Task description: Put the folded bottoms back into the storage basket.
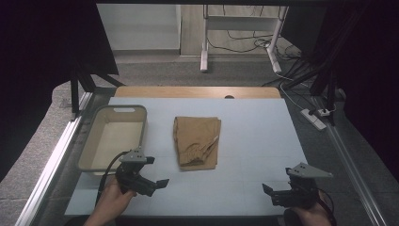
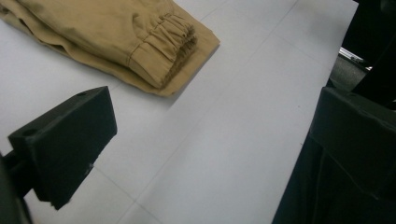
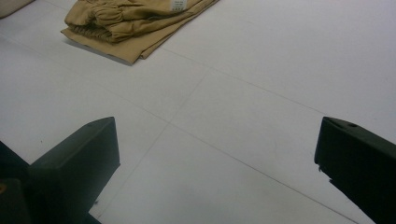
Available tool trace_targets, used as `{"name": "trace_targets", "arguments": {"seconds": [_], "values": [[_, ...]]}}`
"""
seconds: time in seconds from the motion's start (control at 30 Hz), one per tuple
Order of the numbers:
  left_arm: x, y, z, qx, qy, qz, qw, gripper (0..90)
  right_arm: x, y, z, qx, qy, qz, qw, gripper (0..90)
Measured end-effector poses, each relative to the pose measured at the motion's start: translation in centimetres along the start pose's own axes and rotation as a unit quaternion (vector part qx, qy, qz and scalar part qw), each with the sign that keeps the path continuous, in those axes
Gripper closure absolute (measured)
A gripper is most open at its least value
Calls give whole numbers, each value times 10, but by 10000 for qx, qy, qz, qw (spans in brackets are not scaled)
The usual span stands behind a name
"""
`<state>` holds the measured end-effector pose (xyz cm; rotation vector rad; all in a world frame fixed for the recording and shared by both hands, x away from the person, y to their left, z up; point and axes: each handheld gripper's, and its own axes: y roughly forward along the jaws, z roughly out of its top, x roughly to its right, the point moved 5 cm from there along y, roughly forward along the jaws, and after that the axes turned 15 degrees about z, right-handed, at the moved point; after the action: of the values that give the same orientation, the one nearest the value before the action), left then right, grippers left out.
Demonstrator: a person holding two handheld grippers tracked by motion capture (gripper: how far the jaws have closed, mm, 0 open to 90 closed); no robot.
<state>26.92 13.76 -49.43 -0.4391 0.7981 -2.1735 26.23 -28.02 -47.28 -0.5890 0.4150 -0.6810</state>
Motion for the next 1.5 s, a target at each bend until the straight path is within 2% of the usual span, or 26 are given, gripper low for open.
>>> {"name": "trace_targets", "arguments": {"seconds": [0.4,0.67,0.93,1.03,1.13,1.3,1.5], "values": [[-1,27,12,-86,218,227,9995,0,0,0,0,2,-18,6,10000,5],[-6,46,16,-234,96,211,9995,0,0,0,0,12,-18,2,10000,5],[-9,63,22,-348,63,316,9989,0,0,0,0,17,-18,7,10000,5],[-10,69,24,-480,8,373,9981,4,0,0,0,11,-27,6,10000,5],[-12,72,26,-454,-47,475,9978,3,-1,0,0,10,-35,12,10000,5],[-17,77,30,-418,-171,457,9979,1,0,0,0,17,-37,14,10000,5],[-21,89,33,-515,-52,642,9966,0,-1,0,0,-3,-74,19,10000,5]]}}
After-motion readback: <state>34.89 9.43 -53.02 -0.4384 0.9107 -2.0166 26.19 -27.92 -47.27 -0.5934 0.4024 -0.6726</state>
